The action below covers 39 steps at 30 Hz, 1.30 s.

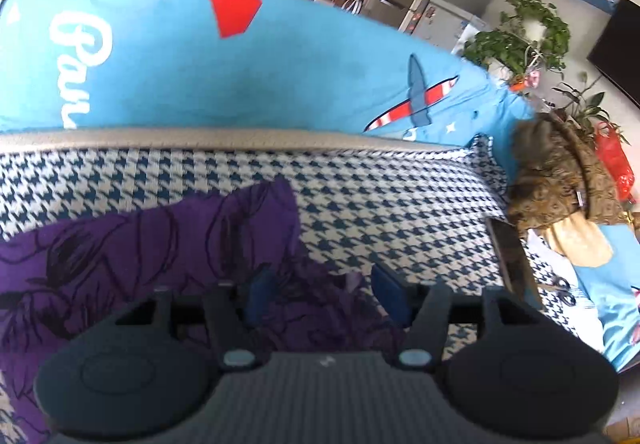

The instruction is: Fold clothes

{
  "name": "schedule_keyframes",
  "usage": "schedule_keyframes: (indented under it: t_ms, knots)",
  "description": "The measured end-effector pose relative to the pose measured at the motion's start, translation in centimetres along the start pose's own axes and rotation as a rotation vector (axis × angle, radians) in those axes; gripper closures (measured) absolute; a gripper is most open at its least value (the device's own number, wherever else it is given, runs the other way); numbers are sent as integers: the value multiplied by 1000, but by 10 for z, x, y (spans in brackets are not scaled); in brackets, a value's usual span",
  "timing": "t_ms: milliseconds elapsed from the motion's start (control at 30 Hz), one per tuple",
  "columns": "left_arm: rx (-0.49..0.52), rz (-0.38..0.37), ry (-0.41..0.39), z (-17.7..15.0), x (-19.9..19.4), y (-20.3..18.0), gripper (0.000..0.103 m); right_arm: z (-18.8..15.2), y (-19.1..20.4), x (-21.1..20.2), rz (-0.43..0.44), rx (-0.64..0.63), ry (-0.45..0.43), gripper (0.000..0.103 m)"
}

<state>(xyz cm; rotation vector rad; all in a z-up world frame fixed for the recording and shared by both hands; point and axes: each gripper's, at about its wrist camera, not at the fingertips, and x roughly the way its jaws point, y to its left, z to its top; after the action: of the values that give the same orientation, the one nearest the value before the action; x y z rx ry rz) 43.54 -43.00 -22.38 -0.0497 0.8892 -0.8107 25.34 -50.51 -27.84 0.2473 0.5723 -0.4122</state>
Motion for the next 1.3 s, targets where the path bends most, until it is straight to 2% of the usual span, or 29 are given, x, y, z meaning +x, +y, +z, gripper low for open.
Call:
schedule_keyframes:
  t_ms: [100, 267, 400, 633, 867, 1067, 1133, 1233, 1300]
  knots:
    - [11, 16, -6, -1, -16, -1, 42, 8, -11, -8, -16, 35, -50, 77]
    - [29, 87, -17, -3, -52, 13, 32, 29, -20, -11, 114, 64, -103, 77]
    - [6, 129, -20, -8, -82, 36, 30, 42, -12, -9, 194, 50, -113, 77]
    - [-66, 212, -23, -11, -117, 103, 29, 49, 15, 12, 370, 4, -47, 77]
    - [-148, 260, -7, -14, -118, 162, 29, 43, 33, 32, 434, -59, 26, 75]
    - [-240, 231, 11, -23, -92, 186, 29, 39, 37, 52, 411, -127, 69, 75]
    - [-250, 234, 8, -23, -85, 190, 28, 38, 34, 60, 369, -134, 79, 75]
    - [-267, 244, -8, -19, -78, 197, 21, 34, 26, 77, 242, -136, 116, 76]
    - [-301, 221, -7, -16, -73, 204, 21, 31, 18, 87, 186, -122, 150, 73]
